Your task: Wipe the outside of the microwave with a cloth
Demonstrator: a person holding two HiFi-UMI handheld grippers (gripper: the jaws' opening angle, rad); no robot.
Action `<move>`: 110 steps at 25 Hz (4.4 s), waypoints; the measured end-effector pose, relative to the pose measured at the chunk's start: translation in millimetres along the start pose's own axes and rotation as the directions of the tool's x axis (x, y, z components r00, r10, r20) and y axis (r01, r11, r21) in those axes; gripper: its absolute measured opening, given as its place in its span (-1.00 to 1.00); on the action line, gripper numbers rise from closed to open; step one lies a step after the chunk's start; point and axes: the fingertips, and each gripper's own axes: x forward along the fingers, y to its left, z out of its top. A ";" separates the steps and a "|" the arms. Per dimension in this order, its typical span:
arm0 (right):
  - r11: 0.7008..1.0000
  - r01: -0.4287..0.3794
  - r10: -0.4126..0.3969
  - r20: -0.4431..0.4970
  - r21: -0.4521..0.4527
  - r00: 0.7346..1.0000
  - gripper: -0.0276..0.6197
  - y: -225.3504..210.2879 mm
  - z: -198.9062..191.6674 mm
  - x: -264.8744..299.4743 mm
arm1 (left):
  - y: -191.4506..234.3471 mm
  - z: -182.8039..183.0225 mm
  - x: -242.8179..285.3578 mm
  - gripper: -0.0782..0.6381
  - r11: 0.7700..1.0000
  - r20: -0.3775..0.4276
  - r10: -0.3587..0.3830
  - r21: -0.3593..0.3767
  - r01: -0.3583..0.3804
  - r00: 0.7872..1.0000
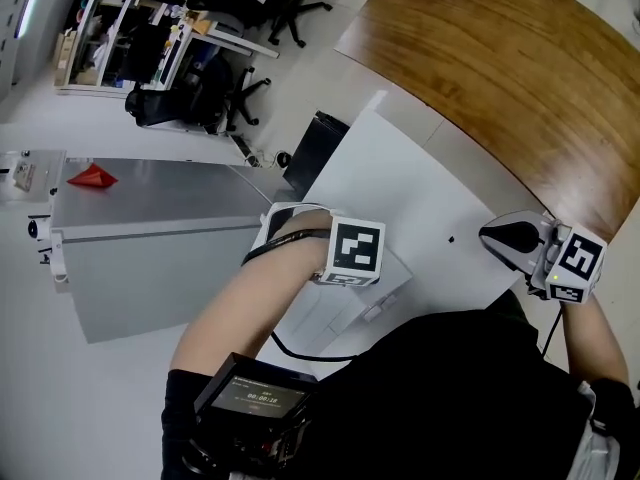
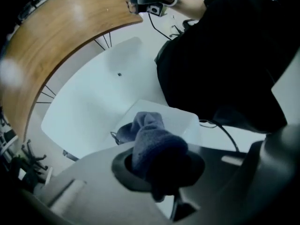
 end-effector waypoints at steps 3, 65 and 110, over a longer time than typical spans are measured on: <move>0.999 0.041 -0.041 -0.010 0.022 0.999 -0.90 -7.4 -11.1 -14.0 | 24.6 22.9 37.6 -0.63 0.998 -0.064 -0.048 0.035 0.050 0.997; 0.955 -0.158 0.127 -0.135 -0.252 0.983 -0.90 154.8 33.2 72.0 | -126.5 -57.8 -60.8 -0.62 0.677 0.682 0.709 -0.590 -0.440 0.177; 0.873 -0.456 0.411 -0.241 -0.176 0.879 -0.90 502.9 -123.7 -136.4 | -538.6 156.5 177.7 -0.61 0.461 0.212 0.778 -0.832 0.308 -0.592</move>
